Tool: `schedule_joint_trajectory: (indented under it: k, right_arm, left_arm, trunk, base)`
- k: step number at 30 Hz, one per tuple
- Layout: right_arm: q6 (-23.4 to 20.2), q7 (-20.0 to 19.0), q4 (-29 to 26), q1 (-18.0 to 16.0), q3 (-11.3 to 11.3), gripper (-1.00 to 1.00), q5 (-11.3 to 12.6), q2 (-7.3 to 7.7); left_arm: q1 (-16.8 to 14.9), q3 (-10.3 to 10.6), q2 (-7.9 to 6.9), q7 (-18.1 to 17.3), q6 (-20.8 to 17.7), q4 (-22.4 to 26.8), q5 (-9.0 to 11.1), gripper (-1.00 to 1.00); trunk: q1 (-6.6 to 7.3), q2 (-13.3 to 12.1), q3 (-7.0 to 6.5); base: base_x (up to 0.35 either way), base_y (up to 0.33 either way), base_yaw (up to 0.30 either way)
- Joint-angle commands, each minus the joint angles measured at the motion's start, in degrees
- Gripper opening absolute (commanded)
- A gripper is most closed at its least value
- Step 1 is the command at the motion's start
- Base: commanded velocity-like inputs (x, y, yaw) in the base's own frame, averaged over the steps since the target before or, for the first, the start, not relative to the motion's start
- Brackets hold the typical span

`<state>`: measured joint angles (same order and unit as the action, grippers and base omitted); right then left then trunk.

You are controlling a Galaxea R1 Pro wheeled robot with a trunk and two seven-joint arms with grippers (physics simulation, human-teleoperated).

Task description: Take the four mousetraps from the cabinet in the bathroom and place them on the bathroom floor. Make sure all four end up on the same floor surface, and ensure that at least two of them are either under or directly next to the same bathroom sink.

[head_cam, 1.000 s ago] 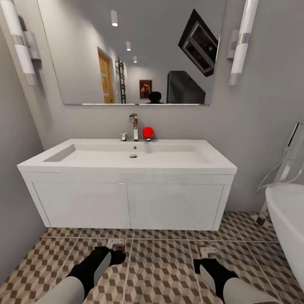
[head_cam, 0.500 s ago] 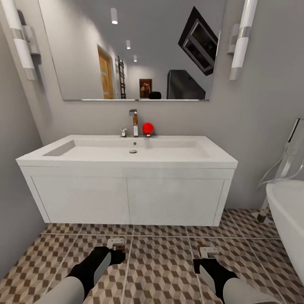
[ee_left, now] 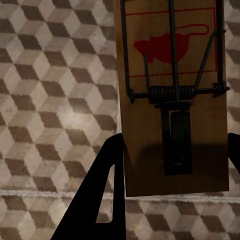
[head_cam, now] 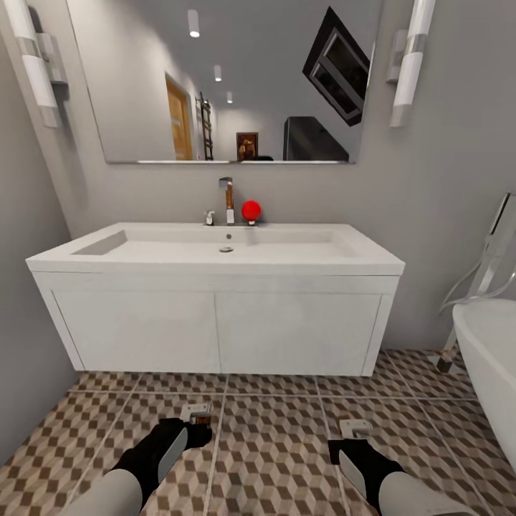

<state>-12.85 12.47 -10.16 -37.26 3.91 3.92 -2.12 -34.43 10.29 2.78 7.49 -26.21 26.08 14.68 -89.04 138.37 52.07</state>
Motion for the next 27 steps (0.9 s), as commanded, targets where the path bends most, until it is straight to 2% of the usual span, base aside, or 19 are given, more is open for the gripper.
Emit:
schedule_joint_trajectory:
  k: [1, 12, 20, 27]
  right_arm:
    - [-0.3, 0.2, -0.1, 0.0, 0.4, -1.00, 0.5, 0.01]
    - [-0.1, 0.2, -0.1, 0.0, 0.4, -1.00, 0.5, 0.00]
    - [0.0, 0.2, -0.1, 0.0, 0.5, -1.00, 0.5, -0.03]
    - [0.2, 0.3, -0.4, -0.1, 0.1, -1.00, 0.5, 0.28]
  left_arm:
    - [0.0, 0.4, -0.05, 0.6, -0.2, 0.1, 0.5, -1.00]
    - [0.0, 0.3, -0.15, 0.6, -0.1, 0.1, 0.6, -1.00]
    - [0.0, 0.3, -0.21, 0.6, 0.1, 0.1, 0.5, -1.00]
    - [0.0, 0.2, -0.04, 0.6, 4.0, 0.2, 0.5, -1.00]
  trunk:
    - [-0.21, 0.4, 0.24]
    - [-2.63, 4.9, 2.22]
    - [-2.84, 5.0, 3.99]
    - [-3.02, 5.1, 5.54]
  base:
    - [0.000, 0.000, 0.000]
    - [0.000, 0.000, 0.000]
    - [0.000, 0.000, 0.000]
    - [0.000, 0.000, 0.000]
